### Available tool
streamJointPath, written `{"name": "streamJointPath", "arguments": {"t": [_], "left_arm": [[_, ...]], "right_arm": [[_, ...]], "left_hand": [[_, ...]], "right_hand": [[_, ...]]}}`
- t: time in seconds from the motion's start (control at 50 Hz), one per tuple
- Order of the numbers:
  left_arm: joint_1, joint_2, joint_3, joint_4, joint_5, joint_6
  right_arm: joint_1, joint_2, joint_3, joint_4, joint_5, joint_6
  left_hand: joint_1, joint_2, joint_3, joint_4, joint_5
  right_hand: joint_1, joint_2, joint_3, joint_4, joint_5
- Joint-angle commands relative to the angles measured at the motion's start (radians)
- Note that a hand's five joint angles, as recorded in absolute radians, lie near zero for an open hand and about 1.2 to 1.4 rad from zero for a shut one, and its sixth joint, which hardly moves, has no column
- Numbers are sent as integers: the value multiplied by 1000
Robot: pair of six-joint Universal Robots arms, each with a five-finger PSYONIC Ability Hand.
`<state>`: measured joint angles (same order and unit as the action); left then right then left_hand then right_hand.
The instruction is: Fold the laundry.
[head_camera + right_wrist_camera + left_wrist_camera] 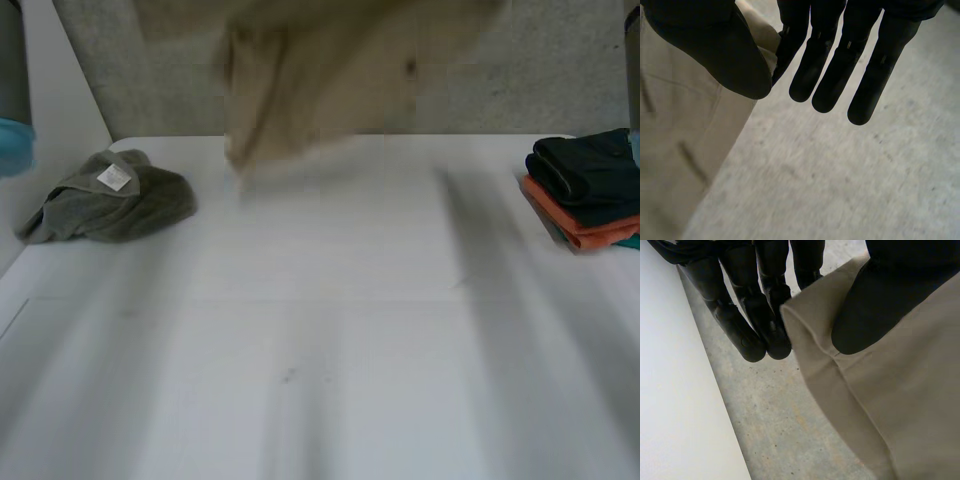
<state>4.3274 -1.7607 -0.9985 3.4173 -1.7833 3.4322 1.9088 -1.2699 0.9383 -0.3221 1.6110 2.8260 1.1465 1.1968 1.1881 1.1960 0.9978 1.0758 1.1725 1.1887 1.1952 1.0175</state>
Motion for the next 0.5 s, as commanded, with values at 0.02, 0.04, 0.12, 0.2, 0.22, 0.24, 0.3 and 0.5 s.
{"name": "streamJointPath", "arguments": {"t": [0.02, 0.04, 0.12, 0.2, 0.22, 0.24, 0.3, 0.5], "left_arm": [[-15, 3, -123, -96, 18, -8], [-15, 3, -153, -99, 21, -10], [-18, -3, -296, -75, 36, -19], [-25, -37, -455, -12, 44, -16], [-28, -46, -486, 3, 44, -15], [-32, -77, -544, 31, 42, -15], [-43, -123, -626, 62, 42, -15], [-69, -220, -838, -25, 30, -34]], "right_arm": [[19, 50, 14, 75, -25, -25], [22, 56, 23, 86, -31, -26], [38, 89, 103, 121, -62, -39], [42, 130, 221, 130, -91, -53], [42, 142, 250, 130, -95, -56], [39, 168, 307, 127, -103, -62], [33, 216, 385, 118, -115, -79], [-4, 308, 588, 162, -131, -250]], "left_hand": [[250, 199, 208, 200, 224], [250, 199, 208, 200, 224], [250, 199, 208, 200, 224], [250, 199, 208, 200, 224], [250, 199, 208, 200, 224], [250, 199, 208, 200, 224], [250, 199, 208, 200, 224], [250, 199, 208, 200, 224]], "right_hand": [[320, 224, 208, 201, 204], [320, 224, 208, 201, 204], [320, 224, 208, 201, 204], [320, 224, 208, 201, 204], [320, 224, 208, 201, 204], [320, 224, 208, 201, 204], [320, 224, 208, 201, 204], [320, 224, 208, 201, 204]]}}
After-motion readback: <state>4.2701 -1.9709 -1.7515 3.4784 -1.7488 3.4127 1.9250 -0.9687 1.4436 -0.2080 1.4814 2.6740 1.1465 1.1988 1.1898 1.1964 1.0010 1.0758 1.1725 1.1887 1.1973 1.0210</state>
